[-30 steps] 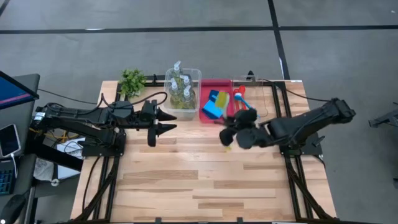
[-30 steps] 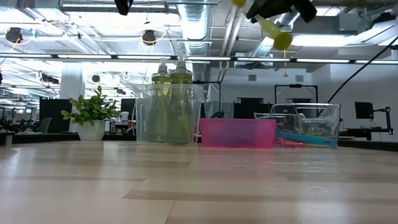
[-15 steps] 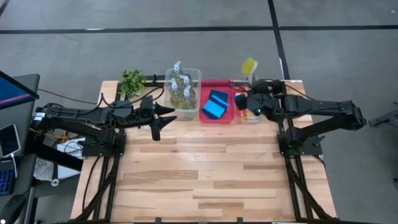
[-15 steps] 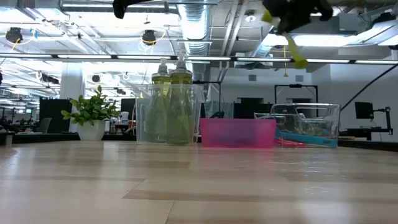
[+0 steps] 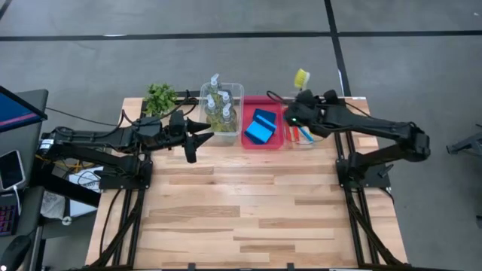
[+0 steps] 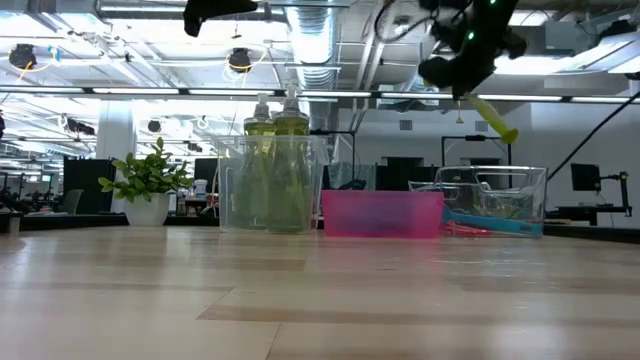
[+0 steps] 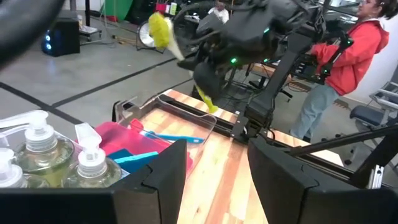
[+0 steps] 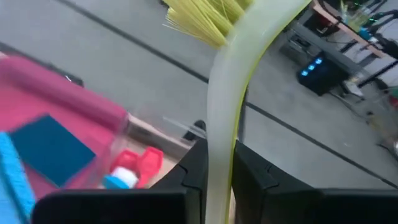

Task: Pick & Place Kitchen Sink Supplies
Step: Put the green dish brush into the transparent bin

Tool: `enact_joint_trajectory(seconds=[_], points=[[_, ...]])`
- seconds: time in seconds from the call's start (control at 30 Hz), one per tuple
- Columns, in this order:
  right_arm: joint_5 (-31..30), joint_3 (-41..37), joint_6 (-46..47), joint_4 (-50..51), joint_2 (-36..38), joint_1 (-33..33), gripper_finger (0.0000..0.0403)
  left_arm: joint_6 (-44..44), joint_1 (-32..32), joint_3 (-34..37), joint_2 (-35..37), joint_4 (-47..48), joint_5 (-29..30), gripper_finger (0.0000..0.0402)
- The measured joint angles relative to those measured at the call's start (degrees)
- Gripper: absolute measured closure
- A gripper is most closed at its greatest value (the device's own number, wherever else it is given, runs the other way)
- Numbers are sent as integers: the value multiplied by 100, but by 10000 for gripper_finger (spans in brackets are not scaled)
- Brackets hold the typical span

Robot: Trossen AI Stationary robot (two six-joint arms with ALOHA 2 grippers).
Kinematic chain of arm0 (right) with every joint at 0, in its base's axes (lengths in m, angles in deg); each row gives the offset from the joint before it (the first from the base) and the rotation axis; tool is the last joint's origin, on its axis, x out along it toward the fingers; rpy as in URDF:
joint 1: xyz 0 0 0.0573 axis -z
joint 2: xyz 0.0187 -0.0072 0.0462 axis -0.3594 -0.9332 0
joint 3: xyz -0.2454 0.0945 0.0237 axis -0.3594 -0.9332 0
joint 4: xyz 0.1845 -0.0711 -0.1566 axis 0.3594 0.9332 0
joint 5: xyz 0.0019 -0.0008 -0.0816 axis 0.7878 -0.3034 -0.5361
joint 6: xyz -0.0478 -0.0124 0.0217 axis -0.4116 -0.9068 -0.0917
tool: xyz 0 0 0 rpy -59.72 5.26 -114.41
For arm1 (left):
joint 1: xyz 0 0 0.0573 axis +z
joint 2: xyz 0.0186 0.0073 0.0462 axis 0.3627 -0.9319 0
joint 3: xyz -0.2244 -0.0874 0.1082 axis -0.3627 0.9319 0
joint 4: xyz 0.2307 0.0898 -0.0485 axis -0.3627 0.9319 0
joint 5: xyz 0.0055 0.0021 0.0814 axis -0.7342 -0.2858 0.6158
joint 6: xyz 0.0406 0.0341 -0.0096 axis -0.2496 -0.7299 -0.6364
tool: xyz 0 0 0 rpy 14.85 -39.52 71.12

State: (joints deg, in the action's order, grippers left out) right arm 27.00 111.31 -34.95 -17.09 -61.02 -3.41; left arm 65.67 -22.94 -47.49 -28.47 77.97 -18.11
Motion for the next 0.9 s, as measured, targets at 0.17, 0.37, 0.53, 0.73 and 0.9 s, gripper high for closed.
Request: enact_joint_trajectory(seconds=[0.17,0.37,0.53,0.73,0.9], points=[[290,0,-125,110,-485,203,367,0,0,0,0,-1,0,230],[448,0,-104,173,-1019,323,355,-2,-5,0,0,3,-2,230],[448,0,-104,207,-1293,406,363,-1,-5,0,0,9,-2,230],[452,2,-87,298,-1484,505,351,-3,-5,0,0,11,-2,230],[583,2,-85,377,-1562,547,348,-3,-5,0,0,17,-4,230]])
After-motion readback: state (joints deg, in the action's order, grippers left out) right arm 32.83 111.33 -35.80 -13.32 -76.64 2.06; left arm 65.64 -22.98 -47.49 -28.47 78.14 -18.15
